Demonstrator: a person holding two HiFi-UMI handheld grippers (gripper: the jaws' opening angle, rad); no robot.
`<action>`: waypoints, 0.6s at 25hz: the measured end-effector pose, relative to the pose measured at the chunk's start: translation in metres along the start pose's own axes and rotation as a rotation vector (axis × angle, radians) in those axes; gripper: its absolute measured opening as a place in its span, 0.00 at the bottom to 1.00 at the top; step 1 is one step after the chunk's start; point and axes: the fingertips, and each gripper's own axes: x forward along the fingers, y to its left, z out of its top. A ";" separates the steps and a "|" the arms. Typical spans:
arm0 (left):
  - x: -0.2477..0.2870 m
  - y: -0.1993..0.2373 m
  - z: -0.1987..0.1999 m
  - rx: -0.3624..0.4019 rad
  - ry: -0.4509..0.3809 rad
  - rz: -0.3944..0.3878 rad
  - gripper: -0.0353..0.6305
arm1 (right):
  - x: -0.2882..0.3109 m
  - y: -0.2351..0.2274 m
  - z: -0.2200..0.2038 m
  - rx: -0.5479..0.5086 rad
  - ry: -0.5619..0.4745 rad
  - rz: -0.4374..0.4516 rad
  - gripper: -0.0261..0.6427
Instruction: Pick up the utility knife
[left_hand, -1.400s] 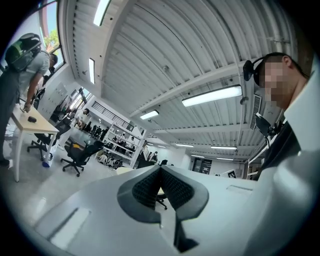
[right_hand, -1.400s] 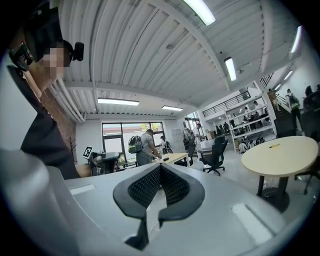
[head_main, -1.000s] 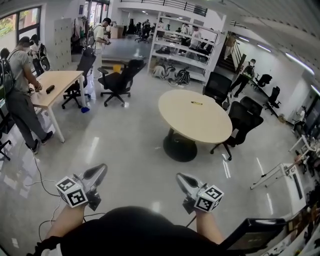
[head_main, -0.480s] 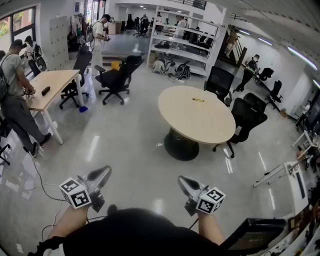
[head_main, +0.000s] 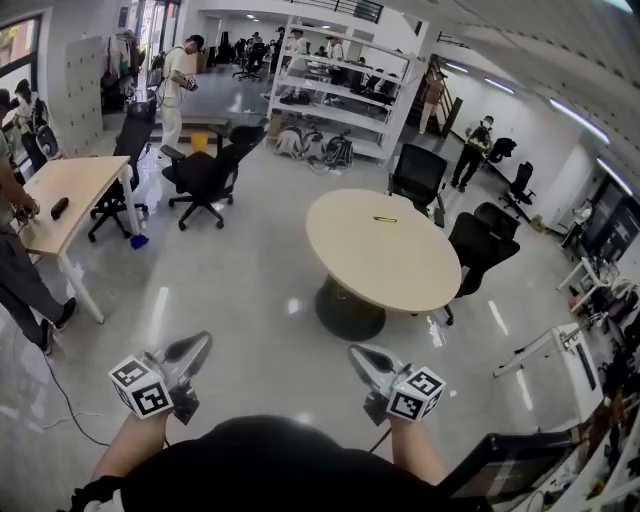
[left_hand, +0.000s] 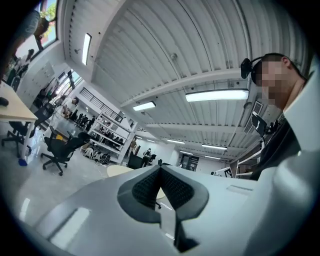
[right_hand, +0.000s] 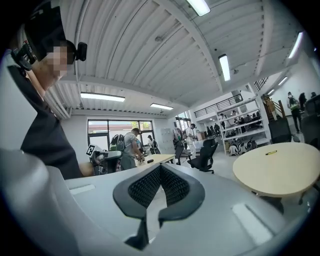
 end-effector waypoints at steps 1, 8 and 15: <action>0.001 0.016 0.008 0.002 0.005 -0.006 0.04 | 0.017 -0.002 0.003 0.004 -0.006 -0.006 0.06; 0.015 0.107 0.042 -0.005 0.020 -0.011 0.04 | 0.107 -0.021 0.008 0.016 0.018 -0.021 0.06; 0.044 0.162 0.039 -0.032 0.033 0.037 0.04 | 0.157 -0.075 0.008 0.047 0.026 -0.005 0.06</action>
